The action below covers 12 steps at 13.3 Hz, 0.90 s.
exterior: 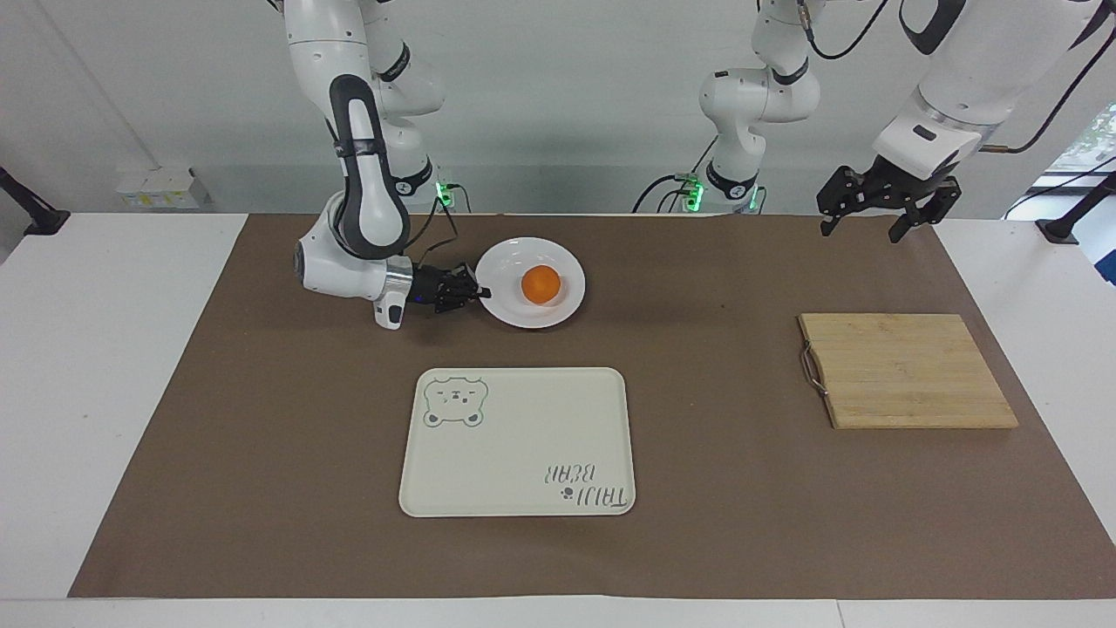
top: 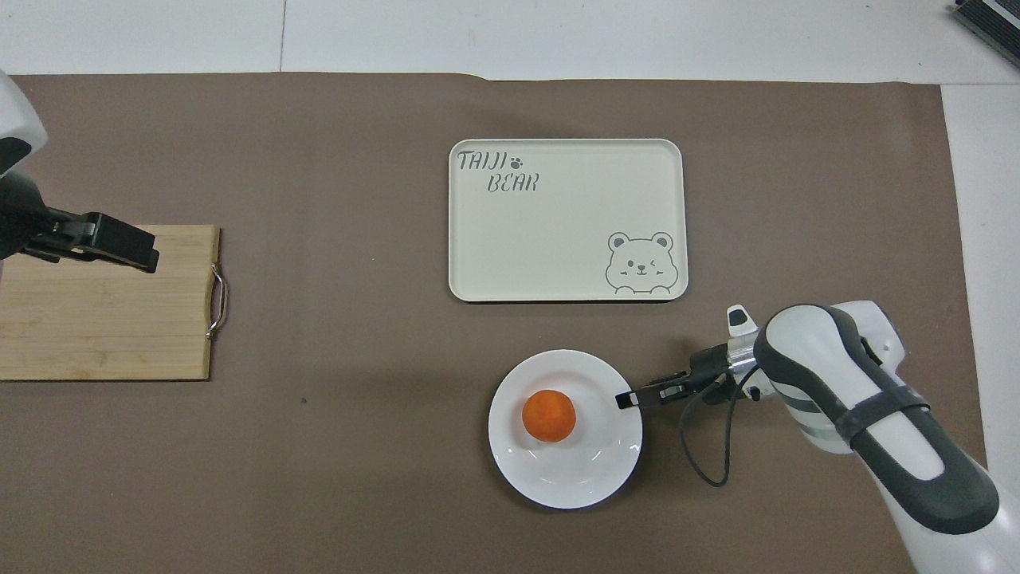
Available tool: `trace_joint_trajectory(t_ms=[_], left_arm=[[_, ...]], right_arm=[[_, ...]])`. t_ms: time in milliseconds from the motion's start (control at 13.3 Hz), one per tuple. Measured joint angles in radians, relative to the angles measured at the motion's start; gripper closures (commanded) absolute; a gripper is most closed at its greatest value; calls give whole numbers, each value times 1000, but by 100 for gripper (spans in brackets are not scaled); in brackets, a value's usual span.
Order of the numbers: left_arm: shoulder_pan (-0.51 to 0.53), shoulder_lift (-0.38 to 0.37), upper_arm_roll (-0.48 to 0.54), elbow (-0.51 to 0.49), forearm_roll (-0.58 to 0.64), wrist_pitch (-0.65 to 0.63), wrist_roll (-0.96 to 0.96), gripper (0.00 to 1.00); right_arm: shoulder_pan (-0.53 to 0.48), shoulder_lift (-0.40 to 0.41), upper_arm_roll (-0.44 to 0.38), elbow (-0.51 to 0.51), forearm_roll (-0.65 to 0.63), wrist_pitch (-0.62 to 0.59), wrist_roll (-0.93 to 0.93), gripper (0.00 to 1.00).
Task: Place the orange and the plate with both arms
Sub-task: 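Grip the plate rim and slide it onto the bear tray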
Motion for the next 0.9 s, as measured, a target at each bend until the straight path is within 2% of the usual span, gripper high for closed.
trace_joint_trajectory(t_ms=[525, 900], left_arm=[[0, 0, 0, 0, 0, 0, 0, 0], [0, 0, 0, 0, 0, 0, 0, 0]], right_arm=[[-40, 1, -5, 37, 0, -114, 0, 100], [-114, 63, -9, 179, 28, -137, 24, 100]])
